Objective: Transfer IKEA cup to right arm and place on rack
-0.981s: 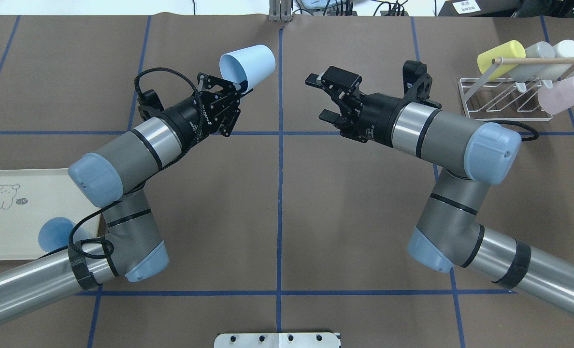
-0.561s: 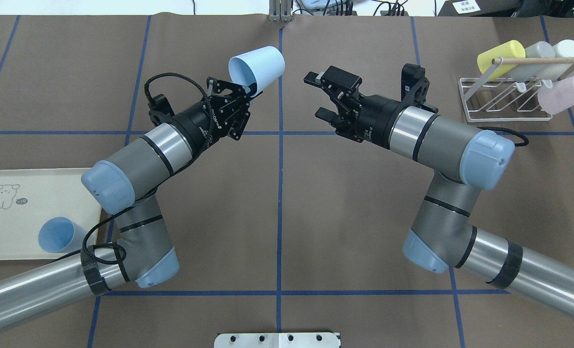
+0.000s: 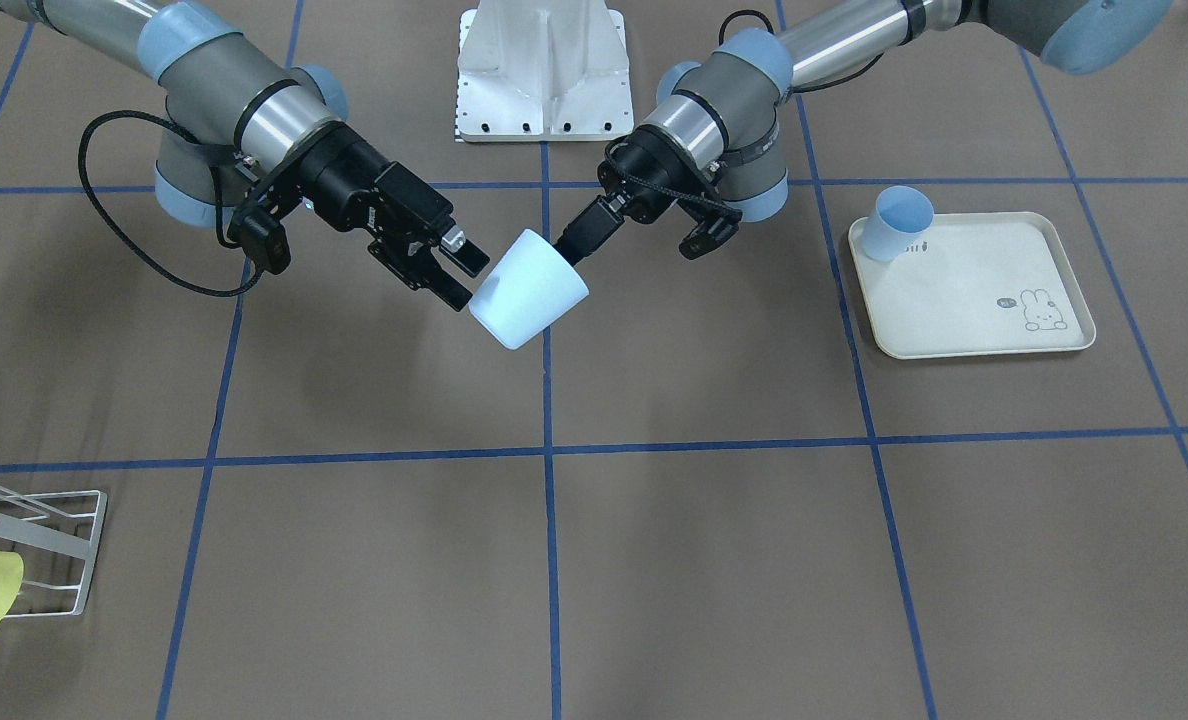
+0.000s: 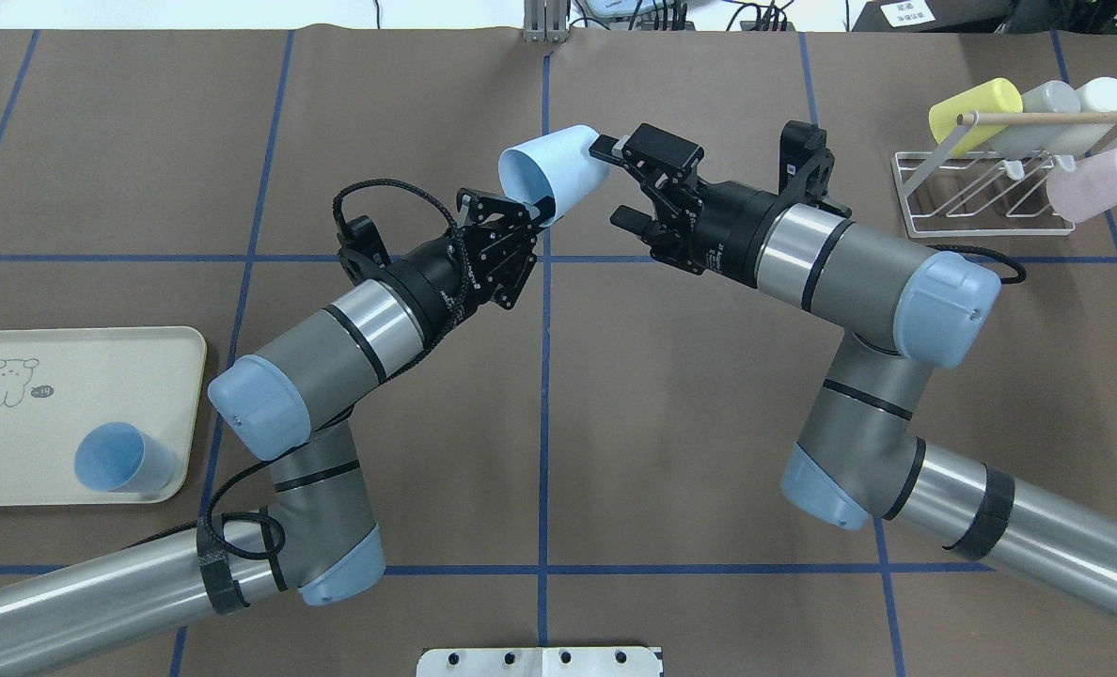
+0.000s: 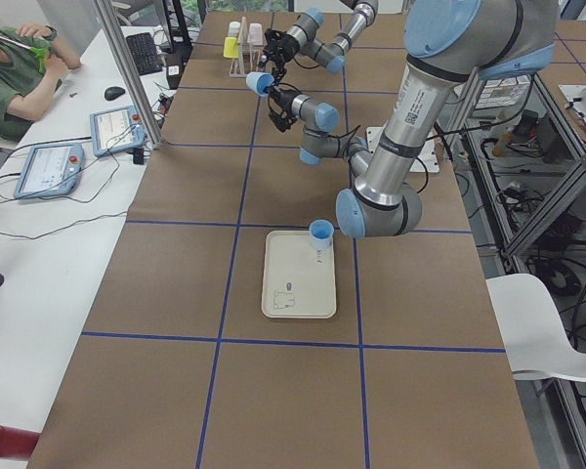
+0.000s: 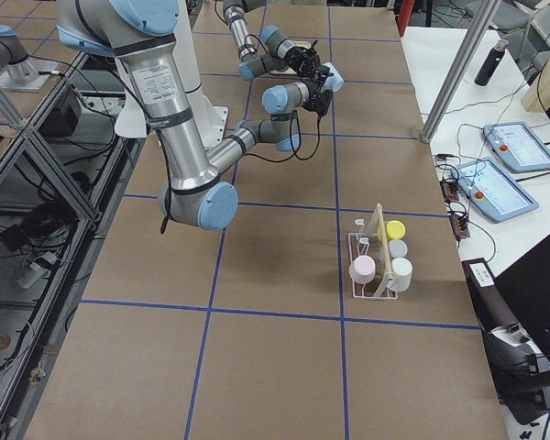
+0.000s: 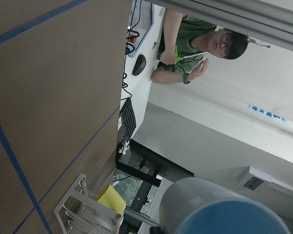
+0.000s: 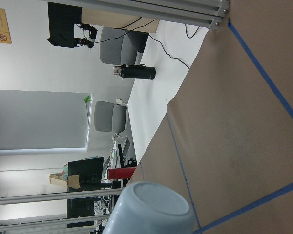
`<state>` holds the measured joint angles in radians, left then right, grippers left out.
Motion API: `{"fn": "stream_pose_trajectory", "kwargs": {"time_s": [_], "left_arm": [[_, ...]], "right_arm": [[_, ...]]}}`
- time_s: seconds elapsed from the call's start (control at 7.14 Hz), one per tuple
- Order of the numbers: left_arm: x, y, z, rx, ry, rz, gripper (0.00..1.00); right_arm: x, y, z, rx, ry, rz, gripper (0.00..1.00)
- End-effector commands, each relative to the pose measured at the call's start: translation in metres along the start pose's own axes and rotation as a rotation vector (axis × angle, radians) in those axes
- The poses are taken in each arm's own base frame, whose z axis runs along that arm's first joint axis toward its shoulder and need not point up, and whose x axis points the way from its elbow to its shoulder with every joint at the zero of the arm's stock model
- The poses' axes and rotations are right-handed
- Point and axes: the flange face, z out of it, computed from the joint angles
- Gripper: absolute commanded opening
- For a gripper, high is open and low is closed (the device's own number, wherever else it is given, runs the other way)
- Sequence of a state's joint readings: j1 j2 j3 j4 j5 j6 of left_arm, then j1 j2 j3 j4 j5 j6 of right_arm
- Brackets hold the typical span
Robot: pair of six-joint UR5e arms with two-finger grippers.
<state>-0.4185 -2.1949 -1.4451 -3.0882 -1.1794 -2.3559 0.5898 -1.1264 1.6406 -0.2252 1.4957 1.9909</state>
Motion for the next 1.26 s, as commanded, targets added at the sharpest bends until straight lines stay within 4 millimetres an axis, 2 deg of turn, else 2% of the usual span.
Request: {"fn": "stream_pose_trajectory", "kwargs": {"time_s": [0.0,0.28,0.56,1.12], "left_arm": [[0.005,0.009,0.003,-0.011,0.016,-0.007,0.0],[-0.003,0.026,0.004,-0.009,0.032,-0.012,0.0],[-0.005,0.028,0.004,-0.01,0.029,-0.01,0.0],[-0.016,0.045,0.003,-0.017,0.028,-0.028,0.0]], "right_arm": [[-0.001,0.0,0.0,-0.001,-0.004,0.002,1.0],[-0.001,0.0,0.0,-0.001,-0.004,0.002,1.0],[-0.002,0.001,0.0,-0.002,-0.007,0.004,1.0],[-0.005,0.001,-0.002,-0.007,-0.02,0.044,1.0]]}}
